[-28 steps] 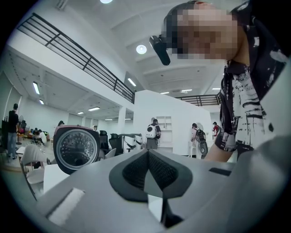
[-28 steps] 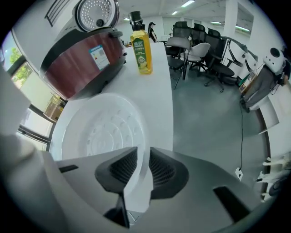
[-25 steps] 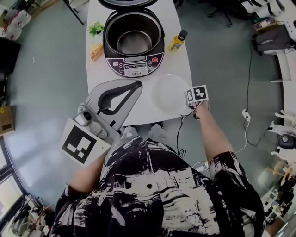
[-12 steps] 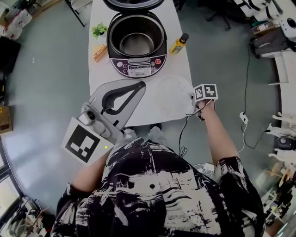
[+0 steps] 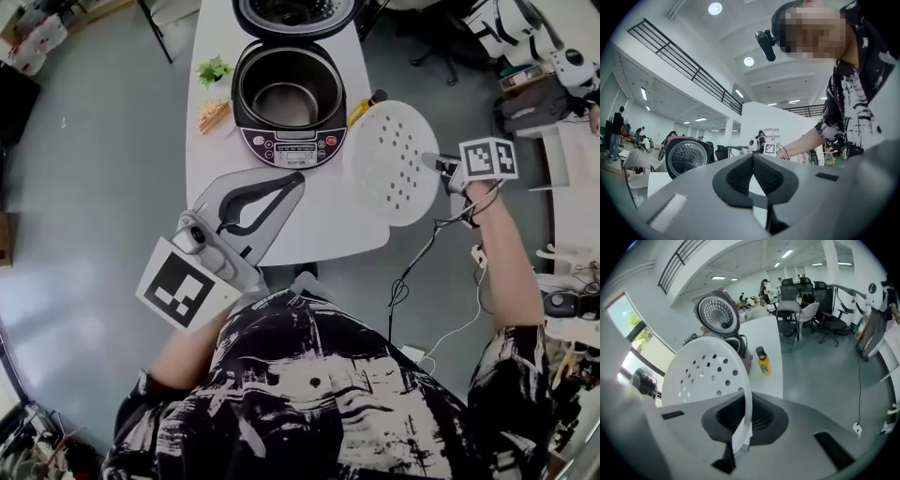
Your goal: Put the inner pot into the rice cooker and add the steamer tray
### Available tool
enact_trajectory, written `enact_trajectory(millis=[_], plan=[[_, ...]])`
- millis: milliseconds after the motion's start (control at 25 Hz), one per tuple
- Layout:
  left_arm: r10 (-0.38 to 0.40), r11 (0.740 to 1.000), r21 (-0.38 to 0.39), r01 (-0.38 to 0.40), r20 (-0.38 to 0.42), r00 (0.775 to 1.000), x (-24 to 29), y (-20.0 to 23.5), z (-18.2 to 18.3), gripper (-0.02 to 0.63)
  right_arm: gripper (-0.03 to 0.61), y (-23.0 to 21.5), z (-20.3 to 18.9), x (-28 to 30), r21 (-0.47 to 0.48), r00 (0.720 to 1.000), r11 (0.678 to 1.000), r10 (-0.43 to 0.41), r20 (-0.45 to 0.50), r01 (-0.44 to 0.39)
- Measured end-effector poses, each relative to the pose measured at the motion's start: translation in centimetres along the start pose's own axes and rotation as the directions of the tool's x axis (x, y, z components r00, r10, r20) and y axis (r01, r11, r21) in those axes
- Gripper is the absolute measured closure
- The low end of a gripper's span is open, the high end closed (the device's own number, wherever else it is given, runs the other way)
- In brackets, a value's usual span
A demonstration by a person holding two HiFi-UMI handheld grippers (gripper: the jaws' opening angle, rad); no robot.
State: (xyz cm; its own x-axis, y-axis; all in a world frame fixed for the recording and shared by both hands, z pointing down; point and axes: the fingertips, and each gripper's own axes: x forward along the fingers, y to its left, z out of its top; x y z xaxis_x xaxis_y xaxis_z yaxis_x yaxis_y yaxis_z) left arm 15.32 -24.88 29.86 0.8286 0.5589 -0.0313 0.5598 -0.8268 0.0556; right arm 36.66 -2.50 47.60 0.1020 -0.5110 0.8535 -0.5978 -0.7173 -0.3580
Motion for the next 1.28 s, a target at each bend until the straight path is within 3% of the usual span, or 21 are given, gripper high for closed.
enact_trajectory(millis=[200, 400, 640, 840, 1280], plan=[[0.042, 0.999, -0.002, -0.042, 0.025, 0.999, -2.2, 1.0, 0.7, 0.609, 0.575, 5.7, 10.1, 0.4, -0.073, 0.997, 0.997, 0.03, 0.071, -0.025], [0.098, 0.995, -0.006, -0.098, 0.033, 0.995, -5.8, 2.6, 0.1, 0.609, 0.575, 11.4, 15.7, 7.9, -0.085, 0.997, 0.995, 0.049, 0.059, -0.043], [0.192, 0.981, -0.018, -0.192, 0.021, 0.981, -8.9, 4.8, 0.3, 0.609, 0.575, 11.6, 17.4, 15.5, 0.009, 1.0, 1.0, -0.021, -0.019, 0.021], [0.25, 0.968, -0.036, -0.25, 0.009, 0.968, -10.9, 6.5, -0.3, 0.609, 0.574, 9.6, 17.0, 18.2, 0.008, 0.989, 0.991, -0.132, -0.072, 0.133], [0.245, 0.969, -0.047, -0.244, 0.004, 0.97, -10.7, 7.7, -0.7, 0.609, 0.575, 7.4, 16.4, 20.2, 0.061, 0.973, 0.974, -0.213, -0.095, 0.219]])
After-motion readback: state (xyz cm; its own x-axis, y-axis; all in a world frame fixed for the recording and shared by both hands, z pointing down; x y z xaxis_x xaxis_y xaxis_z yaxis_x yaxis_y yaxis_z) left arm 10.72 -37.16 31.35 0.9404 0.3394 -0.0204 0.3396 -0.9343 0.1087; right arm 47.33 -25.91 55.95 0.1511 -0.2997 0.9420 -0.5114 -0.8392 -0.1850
